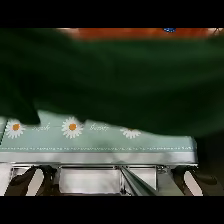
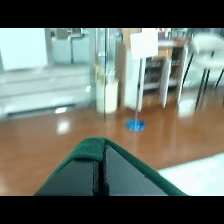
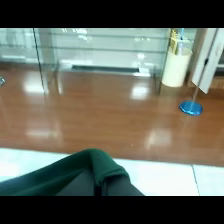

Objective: Fold the shirts.

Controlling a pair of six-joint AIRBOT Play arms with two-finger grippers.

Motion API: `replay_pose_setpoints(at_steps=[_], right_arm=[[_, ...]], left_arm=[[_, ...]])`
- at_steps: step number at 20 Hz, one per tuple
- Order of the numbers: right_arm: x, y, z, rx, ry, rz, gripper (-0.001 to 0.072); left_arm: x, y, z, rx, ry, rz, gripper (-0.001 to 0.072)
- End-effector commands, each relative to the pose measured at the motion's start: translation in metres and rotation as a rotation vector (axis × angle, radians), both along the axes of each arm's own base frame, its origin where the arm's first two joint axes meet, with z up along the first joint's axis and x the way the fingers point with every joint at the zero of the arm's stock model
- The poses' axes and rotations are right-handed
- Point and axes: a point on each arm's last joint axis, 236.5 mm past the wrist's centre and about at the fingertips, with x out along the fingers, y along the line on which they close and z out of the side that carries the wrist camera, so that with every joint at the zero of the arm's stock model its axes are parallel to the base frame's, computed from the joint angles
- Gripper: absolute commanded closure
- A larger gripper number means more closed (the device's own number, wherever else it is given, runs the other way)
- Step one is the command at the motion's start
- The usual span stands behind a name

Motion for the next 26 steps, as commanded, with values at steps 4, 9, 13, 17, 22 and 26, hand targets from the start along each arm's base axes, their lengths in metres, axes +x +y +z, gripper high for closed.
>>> replay_pose_setpoints(at_steps=[4, 9, 13, 17, 22, 26], right_arm=[[-0.01, -0.007, -0.053, 0.01, 0.197, -0.025, 0.0686], [0.058, 0.007, -0.157, 0.132, 0.471, 0.06, 0.0686], [0.138, -0.001, -0.27, 0.23, 0.654, 0.034, 0.0686], [0.232, -0.015, -0.362, 0.298, 0.748, -0.002, 0.0686], [0.328, -0.015, -0.432, 0.403, 0.833, 0.011, 0.0686], [0.368, -0.018, -0.455, 0.409, 0.863, 0.022, 0.0686]], left_arm=[[-0.002, 0.09, -0.082, 0.05, 0.285, 0.299, 0.0686], [0.081, 0.084, -0.195, 0.065, 0.587, 0.293, 0.0686], [0.185, 0.076, -0.307, 0.016, 0.736, 0.309, 0.0686], [0.285, 0.053, -0.388, -0.088, 0.816, 0.269, 0.0686], [0.385, 0.052, -0.453, -0.092, 0.921, 0.281, 0.0686], [0.418, 0.052, -0.474, -0.123, 1.009, 0.265, 0.0686]])
